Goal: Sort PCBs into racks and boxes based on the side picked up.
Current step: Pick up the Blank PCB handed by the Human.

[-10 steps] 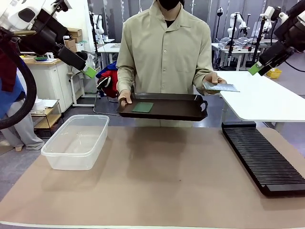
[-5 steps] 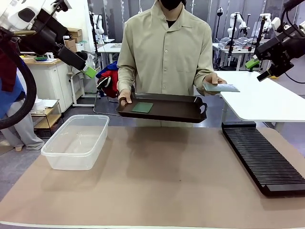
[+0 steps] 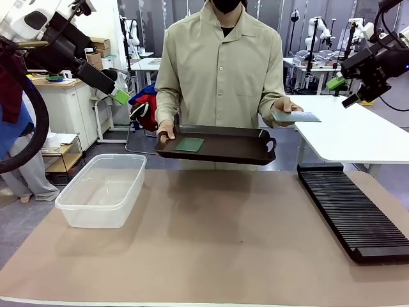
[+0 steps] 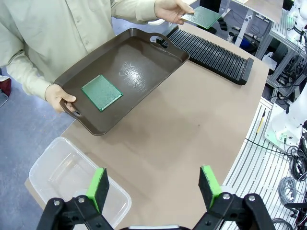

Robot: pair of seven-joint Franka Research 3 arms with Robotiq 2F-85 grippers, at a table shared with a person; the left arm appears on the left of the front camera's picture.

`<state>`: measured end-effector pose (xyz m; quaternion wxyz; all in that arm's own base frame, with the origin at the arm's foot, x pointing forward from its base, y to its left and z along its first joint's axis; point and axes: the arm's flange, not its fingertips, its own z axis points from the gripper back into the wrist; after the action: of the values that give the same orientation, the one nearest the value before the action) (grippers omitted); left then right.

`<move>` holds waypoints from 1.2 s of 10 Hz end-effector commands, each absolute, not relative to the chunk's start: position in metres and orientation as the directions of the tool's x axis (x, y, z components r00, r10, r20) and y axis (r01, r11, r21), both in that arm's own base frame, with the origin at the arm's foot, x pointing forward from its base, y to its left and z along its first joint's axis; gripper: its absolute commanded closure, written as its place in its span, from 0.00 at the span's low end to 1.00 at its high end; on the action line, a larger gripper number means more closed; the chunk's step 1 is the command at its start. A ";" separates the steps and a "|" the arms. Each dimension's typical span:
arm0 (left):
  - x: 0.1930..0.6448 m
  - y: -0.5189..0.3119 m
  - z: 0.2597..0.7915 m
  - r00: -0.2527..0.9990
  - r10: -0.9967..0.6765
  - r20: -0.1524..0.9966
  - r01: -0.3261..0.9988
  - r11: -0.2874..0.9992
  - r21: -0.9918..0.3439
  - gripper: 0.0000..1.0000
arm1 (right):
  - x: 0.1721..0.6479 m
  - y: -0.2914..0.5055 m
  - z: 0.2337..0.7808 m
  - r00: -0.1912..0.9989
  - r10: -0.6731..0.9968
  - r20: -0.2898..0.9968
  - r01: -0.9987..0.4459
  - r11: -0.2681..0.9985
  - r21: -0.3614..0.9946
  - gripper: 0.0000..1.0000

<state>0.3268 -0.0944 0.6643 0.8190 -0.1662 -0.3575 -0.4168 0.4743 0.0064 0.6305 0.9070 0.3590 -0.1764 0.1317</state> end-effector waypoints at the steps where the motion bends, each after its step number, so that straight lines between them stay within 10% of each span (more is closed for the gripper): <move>1: 0.327 -0.094 0.664 0.395 -0.562 0.727 0.806 0.592 0.019 0.00 | 0.472 0.002 0.630 0.900 0.134 0.415 -0.377 0.717 0.586 0.00; 12: 0.327 -0.094 0.664 0.395 -0.562 0.727 0.806 0.592 0.019 0.00 | 0.534 -0.017 0.549 0.996 -0.030 0.087 -0.062 0.479 0.876 0.00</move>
<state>0.3268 -0.0943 0.6645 0.8190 -0.1662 -0.3576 -0.4168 0.5264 -0.0186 0.5455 0.8687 0.4907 -0.0639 0.0230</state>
